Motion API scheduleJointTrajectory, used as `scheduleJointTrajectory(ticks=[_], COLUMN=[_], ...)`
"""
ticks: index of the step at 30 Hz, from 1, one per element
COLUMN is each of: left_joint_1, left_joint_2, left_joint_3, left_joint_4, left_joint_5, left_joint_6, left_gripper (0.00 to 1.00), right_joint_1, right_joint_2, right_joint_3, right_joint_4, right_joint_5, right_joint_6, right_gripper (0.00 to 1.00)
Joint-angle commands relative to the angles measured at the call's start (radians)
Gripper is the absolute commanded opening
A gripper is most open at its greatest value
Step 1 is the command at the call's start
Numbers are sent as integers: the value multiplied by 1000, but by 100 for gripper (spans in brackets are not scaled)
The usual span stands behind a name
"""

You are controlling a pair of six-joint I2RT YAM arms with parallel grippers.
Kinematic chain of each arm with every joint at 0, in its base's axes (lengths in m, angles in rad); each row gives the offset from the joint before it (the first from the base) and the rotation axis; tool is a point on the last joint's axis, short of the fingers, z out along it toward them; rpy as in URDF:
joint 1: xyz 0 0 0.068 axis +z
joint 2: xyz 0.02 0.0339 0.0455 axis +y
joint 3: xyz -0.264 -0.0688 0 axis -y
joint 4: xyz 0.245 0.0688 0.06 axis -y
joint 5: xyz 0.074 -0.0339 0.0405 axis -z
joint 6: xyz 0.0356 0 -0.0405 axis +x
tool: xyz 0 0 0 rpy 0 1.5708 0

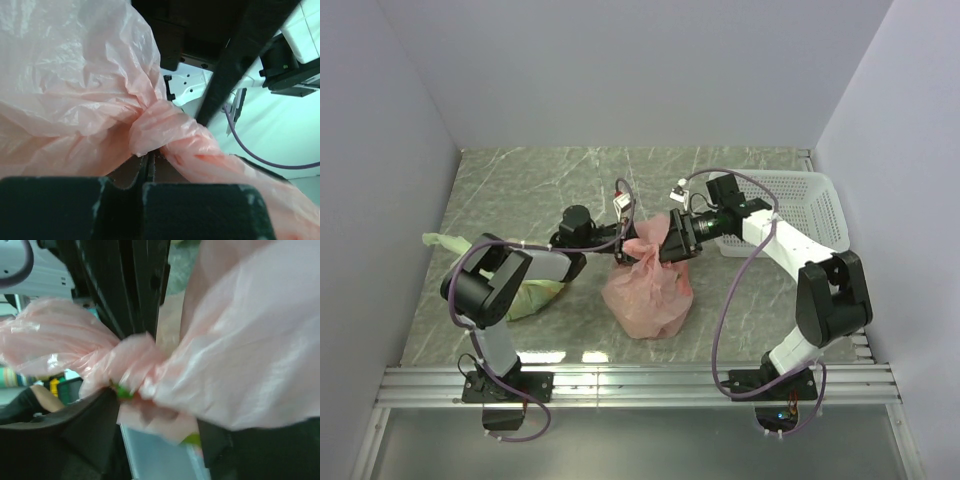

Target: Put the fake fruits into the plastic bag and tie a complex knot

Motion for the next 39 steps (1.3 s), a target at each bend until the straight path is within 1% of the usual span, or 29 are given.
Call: scheduleJointTrajectory(ticks=[1, 6, 8, 12, 14, 15, 16, 20, 21, 22, 23, 24, 26, 27, 30, 32, 33, 35, 36, 39], left_joint_1=[-28, -34, -38, -44, -43, -40, -37, -5, 1, 6, 12, 17, 15, 17, 17, 14, 12, 8, 6, -9], left_joint_2=[-12, 17, 33, 66, 80, 80, 70, 17, 5, -18, -27, -33, -29, -10, 26, 37, 42, 46, 53, 59], left_joint_3=[30, 34, 46, 74, 91, 91, 86, 86, 89, 97, 102, 103, 93, 83, 60, 59, 65, 71, 79, 82], left_joint_4=[61, 155, 155, 234, 253, 262, 288, 217, 193, 161, 91, 74, 63, 81, 211, 207, 209, 210, 212, 222], left_joint_5=[33, 23, 18, 15, 15, 12, 12, -8, -11, -29, -40, -54, -83, -91, -96, -97, -93, -86, -83, -83], left_joint_6=[8, -52, -52, -98, -101, -106, -107, -57, -20, 4, 27, 56, 57, 28, -79, -84, -83, -84, -90, -97], left_gripper=[0, 0, 0, 0, 0, 0, 0, 0, 0, 0, 0, 0, 0, 0, 0, 0, 0, 0, 0, 0], right_joint_1=[36, 65, 73, 115, 119, 119, 119, 120, 122, 126, 128, 129, 128, 123, 87, 64, 50, 37, 30, 10], right_joint_2=[17, 39, 39, 25, 26, 31, 37, 48, 45, 31, 25, 20, 26, 37, 48, 40, 37, 39, 45, 46], right_joint_3=[46, 58, 43, -5, -14, -13, -5, 30, 29, 26, 8, -6, -26, -19, 29, 59, 72, 125, 145, 193], right_joint_4=[148, 269, 307, 488, 541, 617, 622, 555, 551, 512, 492, 487, 463, 382, 232, 179, 119, 32, -61, -189], right_joint_5=[11, 29, 35, 46, 35, 32, 31, 26, 38, 50, 58, 60, 60, 67, 87, 86, 84, 78, 78, 69], right_joint_6=[124, 230, 267, 349, 388, 409, 399, 311, 264, 238, 219, 209, 184, 119, 11, -26, -63, -119, -161, -238], right_gripper=[72, 74, 73, 74, 75, 76, 76, 79, 81, 82, 83, 84, 85, 86, 90, 93, 95, 95, 95, 95])
